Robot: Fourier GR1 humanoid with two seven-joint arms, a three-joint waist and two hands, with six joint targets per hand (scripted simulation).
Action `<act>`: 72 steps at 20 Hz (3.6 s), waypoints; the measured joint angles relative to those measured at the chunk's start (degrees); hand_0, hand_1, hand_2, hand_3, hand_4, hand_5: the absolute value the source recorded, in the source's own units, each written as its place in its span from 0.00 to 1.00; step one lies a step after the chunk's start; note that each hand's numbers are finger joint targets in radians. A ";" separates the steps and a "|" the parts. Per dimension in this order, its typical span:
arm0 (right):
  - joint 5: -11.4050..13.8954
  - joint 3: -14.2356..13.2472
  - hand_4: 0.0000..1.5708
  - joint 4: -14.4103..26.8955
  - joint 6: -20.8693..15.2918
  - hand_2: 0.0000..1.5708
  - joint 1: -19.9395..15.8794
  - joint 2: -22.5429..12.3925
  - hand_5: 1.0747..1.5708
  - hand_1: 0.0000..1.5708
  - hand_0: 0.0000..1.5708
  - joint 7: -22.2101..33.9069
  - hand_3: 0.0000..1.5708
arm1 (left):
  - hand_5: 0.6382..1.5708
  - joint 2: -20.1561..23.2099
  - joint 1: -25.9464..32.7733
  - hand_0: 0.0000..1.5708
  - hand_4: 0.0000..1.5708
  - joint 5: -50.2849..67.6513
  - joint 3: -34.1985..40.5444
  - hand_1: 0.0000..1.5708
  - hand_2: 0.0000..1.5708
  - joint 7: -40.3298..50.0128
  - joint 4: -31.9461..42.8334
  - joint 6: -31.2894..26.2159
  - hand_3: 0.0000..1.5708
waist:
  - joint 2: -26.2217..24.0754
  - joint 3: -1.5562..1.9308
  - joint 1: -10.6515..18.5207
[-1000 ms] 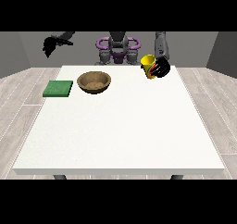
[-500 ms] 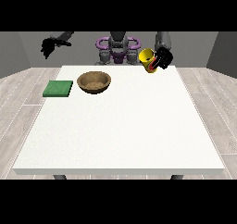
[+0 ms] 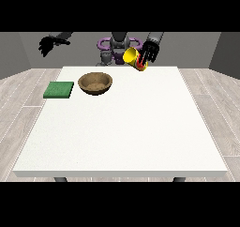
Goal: Pick the cup and pour the ball into the bowl, then pick the bowl and place it on the pad
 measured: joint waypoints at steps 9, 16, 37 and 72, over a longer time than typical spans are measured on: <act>0.28 -0.85 0.00 4.26 1.86 0.00 -0.14 -1.72 1.00 0.00 0.00 -1.96 0.00 | 0.45 -5.66 -6.28 0.95 1.00 -20.46 -15.10 0.95 1.00 12.07 2.37 -6.49 1.00 | -1.76 0.07 -0.26; 0.32 -0.08 0.00 5.29 2.15 0.00 -1.90 -0.70 1.00 0.00 0.00 -2.35 0.00 | 0.64 -9.31 -9.86 0.95 0.95 -34.56 -26.94 0.95 1.00 16.05 6.35 -15.48 1.00 | -1.31 0.03 -1.42; -1.38 -1.82 0.23 6.22 1.07 0.00 1.14 -1.05 0.99 0.00 0.00 0.93 0.00 | 0.93 -12.34 -3.29 0.36 0.57 -18.35 -5.28 0.36 0.00 15.37 -4.59 -8.74 0.00 | -2.42 -0.80 5.42; 4.10 1.79 0.04 27.08 -19.18 0.00 -14.01 12.32 0.98 0.00 0.00 -14.52 0.00 | 0.99 -9.41 24.11 0.00 0.00 44.18 13.14 0.00 0.00 -18.92 -31.68 -22.83 0.00 | 10.53 -0.05 13.03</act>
